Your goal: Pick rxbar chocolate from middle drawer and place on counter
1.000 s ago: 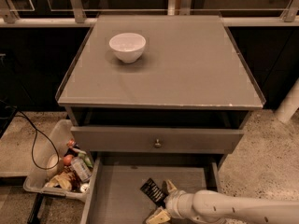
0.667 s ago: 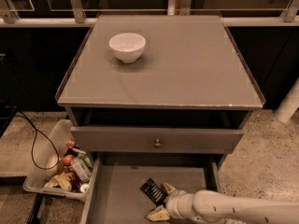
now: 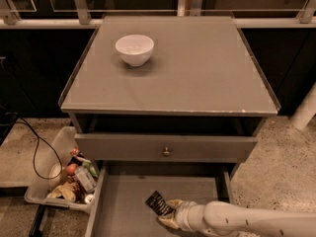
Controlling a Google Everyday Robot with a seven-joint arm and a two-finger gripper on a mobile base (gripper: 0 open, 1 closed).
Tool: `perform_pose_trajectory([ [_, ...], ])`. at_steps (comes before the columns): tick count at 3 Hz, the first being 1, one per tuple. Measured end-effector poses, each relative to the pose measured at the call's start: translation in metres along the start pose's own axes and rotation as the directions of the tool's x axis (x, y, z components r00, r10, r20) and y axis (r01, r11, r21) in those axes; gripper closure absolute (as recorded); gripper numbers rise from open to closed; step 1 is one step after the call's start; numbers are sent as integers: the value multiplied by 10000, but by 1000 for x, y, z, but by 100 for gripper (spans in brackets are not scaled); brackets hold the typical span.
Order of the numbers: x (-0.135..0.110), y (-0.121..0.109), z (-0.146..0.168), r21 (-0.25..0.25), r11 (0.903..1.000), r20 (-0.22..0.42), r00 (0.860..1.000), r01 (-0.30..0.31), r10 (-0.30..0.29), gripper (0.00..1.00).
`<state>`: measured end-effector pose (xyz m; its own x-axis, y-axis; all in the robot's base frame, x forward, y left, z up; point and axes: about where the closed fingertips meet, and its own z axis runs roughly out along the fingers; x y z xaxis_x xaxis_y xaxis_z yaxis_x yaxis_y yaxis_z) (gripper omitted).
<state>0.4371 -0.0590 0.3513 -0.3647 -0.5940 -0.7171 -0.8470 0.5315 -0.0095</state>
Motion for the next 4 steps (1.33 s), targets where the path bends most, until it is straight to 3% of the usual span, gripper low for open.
perform_pose_trajectory([
  [1, 0, 0, 0, -1, 10000, 0, 10000, 0, 0, 89],
  [2, 0, 0, 0, -1, 10000, 0, 10000, 0, 0, 100],
  [4, -1, 2, -5, -110, 9999, -117, 9999, 123, -124, 100],
])
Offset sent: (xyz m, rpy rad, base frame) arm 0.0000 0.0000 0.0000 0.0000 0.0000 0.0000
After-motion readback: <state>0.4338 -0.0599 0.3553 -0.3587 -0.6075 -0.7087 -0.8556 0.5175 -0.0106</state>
